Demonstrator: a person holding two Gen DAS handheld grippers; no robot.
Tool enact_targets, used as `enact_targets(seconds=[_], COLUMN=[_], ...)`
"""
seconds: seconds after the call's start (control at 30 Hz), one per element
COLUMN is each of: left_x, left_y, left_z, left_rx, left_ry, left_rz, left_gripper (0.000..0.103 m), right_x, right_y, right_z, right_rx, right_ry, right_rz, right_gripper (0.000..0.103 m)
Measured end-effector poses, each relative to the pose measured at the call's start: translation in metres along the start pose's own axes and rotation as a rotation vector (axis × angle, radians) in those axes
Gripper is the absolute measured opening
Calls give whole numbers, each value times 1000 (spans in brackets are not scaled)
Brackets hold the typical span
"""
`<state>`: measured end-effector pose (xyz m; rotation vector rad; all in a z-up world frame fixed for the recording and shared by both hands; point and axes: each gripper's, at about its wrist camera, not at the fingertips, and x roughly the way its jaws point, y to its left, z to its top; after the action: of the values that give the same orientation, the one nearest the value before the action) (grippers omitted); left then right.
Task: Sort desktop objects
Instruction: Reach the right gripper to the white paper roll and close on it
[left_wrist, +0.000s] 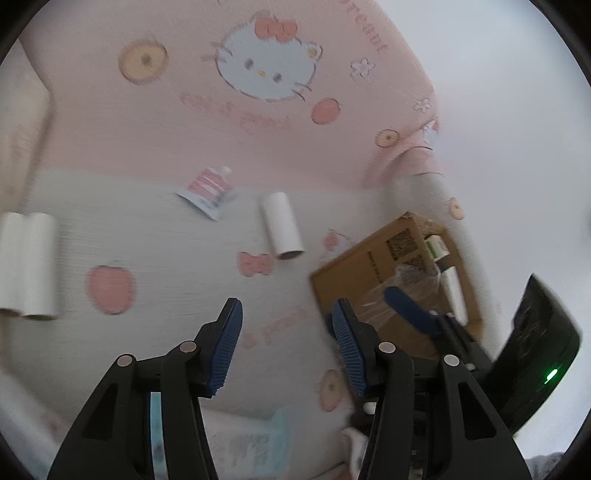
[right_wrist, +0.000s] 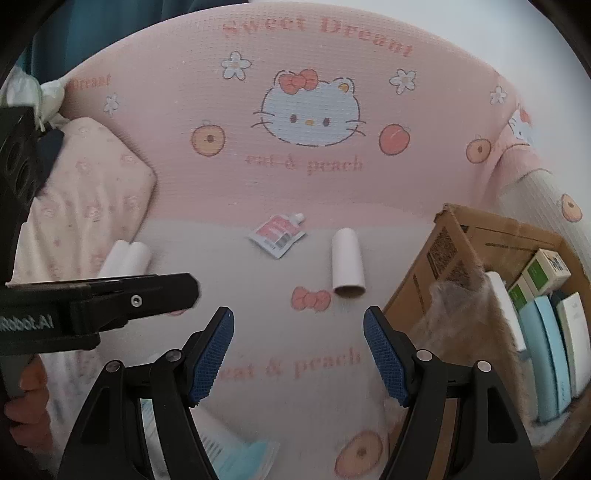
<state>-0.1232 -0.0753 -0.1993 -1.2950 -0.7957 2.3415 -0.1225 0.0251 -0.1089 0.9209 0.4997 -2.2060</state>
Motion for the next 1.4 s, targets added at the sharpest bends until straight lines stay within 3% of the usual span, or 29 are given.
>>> enact_targets(seconds=[0.3, 0.4, 0.57, 0.73, 1.0, 1.1, 1.2, 1.4], left_x=[53, 69, 99, 136, 188, 192, 191, 181], left_y=[32, 49, 76, 81, 84, 82, 83, 95], left_z=[35, 47, 61, 75, 100, 103, 108, 111], left_rx=[-40, -75, -180, -197, -176, -160, -155, -198], left_ry=[57, 51, 59, 131, 213, 226, 207, 182], left_rz=[-139, -177, -321, -358, -322, -332, -314, -354], left_gripper=[55, 55, 54, 54, 54, 54, 55, 55], right_x=[53, 76, 109, 127, 152, 164, 173, 188], right_y=[-7, -8, -25, -35, -30, -30, -29, -29], right_z=[15, 18, 23, 27, 32, 39, 43, 52], right_rx=[-29, -43, 45, 69, 23, 13, 4, -14], right_ry=[-38, 2, 94, 128, 159, 172, 193, 202], right_rz=[-115, -134, -105, -119, -150, -139, -163, -223], right_gripper=[71, 71, 71, 71, 71, 71, 71, 71])
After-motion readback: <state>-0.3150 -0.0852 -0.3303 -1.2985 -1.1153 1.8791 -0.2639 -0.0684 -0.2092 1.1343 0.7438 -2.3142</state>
